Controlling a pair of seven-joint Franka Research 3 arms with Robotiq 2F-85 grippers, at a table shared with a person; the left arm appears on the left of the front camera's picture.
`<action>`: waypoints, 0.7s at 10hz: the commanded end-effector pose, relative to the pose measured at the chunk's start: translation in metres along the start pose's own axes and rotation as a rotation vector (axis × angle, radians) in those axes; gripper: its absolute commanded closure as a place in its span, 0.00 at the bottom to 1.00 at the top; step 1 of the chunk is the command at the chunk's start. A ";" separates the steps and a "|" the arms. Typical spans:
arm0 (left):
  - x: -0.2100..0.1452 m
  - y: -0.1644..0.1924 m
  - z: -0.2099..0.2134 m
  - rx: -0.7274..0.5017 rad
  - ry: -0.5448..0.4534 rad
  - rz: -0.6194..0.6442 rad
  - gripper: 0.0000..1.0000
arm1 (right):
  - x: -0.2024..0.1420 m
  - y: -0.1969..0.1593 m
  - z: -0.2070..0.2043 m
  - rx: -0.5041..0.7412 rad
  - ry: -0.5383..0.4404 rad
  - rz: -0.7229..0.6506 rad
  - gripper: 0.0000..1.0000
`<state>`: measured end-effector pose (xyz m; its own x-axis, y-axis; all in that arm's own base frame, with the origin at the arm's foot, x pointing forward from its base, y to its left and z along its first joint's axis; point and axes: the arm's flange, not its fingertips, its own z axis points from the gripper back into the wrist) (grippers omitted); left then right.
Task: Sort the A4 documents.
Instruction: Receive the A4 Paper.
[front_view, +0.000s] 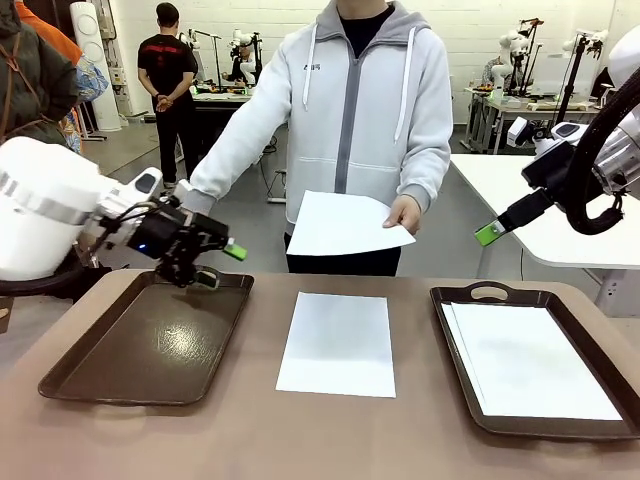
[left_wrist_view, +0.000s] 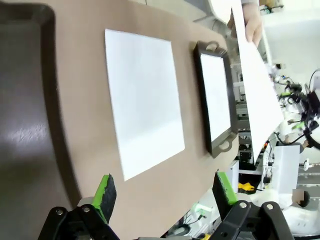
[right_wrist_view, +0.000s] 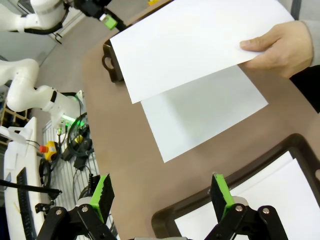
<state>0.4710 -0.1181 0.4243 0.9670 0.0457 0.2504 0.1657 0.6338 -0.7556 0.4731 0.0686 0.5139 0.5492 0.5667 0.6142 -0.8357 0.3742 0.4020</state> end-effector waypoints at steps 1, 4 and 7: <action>0.029 -0.008 -0.012 -0.038 -0.015 -0.022 0.00 | 0.000 -0.001 0.000 -0.001 -0.001 -0.001 0.00; 0.059 -0.025 -0.023 -0.184 -0.035 0.000 0.00 | 0.000 -0.001 0.000 -0.001 -0.001 -0.001 0.00; 0.082 -0.033 -0.032 -0.268 -0.028 0.032 0.00 | 0.000 -0.001 0.000 -0.001 -0.001 -0.001 0.00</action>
<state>0.5396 -0.1569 0.4545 0.9685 0.0867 0.2336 0.1722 0.4449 -0.8789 0.4732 0.0676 0.5139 0.5504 0.5656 0.6142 -0.8349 0.3760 0.4020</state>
